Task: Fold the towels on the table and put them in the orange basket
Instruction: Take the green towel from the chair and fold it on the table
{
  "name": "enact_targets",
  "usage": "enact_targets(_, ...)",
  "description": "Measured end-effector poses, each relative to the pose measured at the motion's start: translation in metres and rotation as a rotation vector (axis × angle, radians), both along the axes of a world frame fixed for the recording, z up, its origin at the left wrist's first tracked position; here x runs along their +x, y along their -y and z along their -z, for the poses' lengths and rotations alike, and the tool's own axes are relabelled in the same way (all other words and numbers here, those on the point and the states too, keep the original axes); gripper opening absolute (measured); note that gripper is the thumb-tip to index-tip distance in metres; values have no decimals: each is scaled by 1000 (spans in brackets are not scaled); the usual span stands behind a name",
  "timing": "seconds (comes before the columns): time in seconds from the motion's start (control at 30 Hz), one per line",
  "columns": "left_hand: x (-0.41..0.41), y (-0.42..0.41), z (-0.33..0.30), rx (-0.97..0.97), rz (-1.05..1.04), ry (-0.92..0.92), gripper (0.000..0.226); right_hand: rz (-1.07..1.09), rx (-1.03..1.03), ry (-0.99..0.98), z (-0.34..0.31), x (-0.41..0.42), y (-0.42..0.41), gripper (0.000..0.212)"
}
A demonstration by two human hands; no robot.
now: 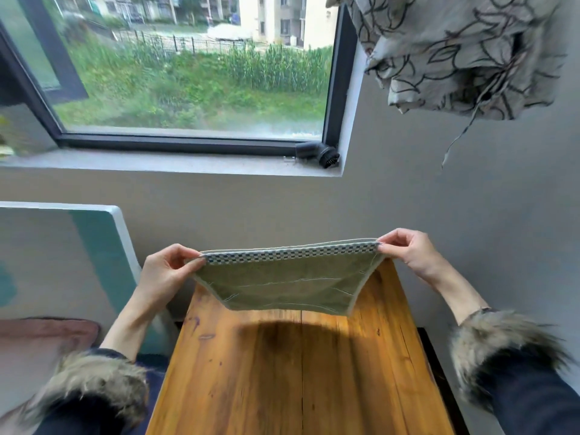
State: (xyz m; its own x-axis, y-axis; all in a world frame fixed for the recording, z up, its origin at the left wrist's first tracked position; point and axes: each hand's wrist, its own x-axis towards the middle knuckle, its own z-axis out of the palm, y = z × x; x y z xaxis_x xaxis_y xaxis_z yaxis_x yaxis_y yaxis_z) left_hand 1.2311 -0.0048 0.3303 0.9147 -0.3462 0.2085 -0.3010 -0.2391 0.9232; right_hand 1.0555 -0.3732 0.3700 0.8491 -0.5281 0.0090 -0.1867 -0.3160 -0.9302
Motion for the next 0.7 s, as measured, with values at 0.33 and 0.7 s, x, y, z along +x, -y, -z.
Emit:
enact_targets(0.33,10,-5,-11,-38,18,0,23,-14,12,29,-13,0,-11,18)
enact_targets(0.7,22,31,5,288,-123,118,6,96,-532,-310,6,33,-14,19)
